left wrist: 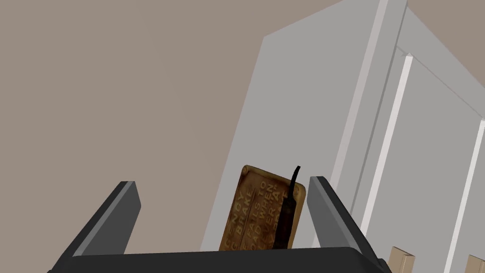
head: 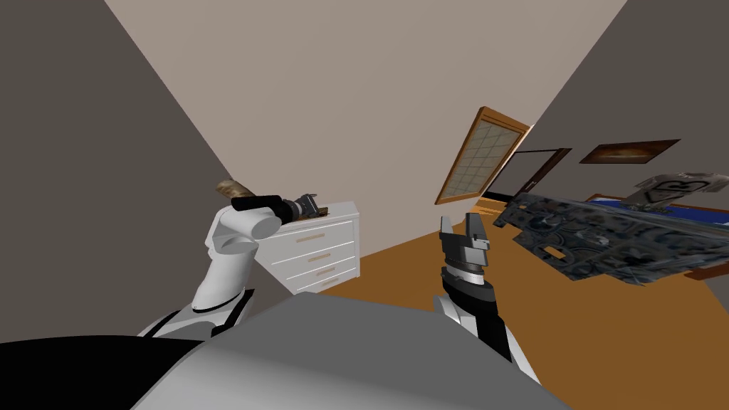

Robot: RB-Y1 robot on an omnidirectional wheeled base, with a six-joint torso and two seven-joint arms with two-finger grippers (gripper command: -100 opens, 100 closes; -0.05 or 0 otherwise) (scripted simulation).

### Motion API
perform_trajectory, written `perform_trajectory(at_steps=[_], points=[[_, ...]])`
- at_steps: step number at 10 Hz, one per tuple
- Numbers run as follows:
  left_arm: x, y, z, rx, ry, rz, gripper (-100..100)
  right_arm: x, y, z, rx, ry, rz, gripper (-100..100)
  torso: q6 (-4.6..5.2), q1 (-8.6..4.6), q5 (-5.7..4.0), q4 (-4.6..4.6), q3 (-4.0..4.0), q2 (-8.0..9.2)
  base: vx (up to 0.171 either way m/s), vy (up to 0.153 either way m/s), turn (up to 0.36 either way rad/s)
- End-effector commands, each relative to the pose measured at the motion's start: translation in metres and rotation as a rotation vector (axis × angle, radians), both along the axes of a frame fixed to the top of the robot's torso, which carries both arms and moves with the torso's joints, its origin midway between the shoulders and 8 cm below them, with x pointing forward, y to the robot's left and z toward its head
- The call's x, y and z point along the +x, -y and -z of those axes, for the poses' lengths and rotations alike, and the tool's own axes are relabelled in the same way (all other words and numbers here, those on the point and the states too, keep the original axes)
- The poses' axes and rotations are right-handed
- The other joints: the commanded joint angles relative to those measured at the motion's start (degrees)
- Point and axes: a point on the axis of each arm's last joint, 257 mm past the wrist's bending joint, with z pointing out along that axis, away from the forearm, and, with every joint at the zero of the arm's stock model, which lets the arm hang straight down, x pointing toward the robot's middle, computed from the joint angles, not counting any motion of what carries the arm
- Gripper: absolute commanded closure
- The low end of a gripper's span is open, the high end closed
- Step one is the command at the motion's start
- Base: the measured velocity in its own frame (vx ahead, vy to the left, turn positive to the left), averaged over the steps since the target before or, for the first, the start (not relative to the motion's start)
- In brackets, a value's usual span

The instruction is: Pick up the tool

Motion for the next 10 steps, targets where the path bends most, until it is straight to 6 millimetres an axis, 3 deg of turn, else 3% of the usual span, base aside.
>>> perform_trajectory(at_steps=[1, 10], points=[[-0.003, 0.004, 0.002, -0.009, -0.038, 0.011, -100, 0.0, 0.0, 0.0, 0.0, 0.0, 0.0, 0, 0.0, 0.0, 0.0, 0.0, 0.0, 0.0, 0.059, 0.022, 0.027], [-0.027, 0.011, 0.031, -0.006, -0.253, 0.029, -100, 0.0, 0.0, 0.0, 0.0, 0.0, 0.0, 0, 0.0, 0.04, 0.0, -0.02, -0.06, -0.12, 0.071, 0.021, 0.018]])
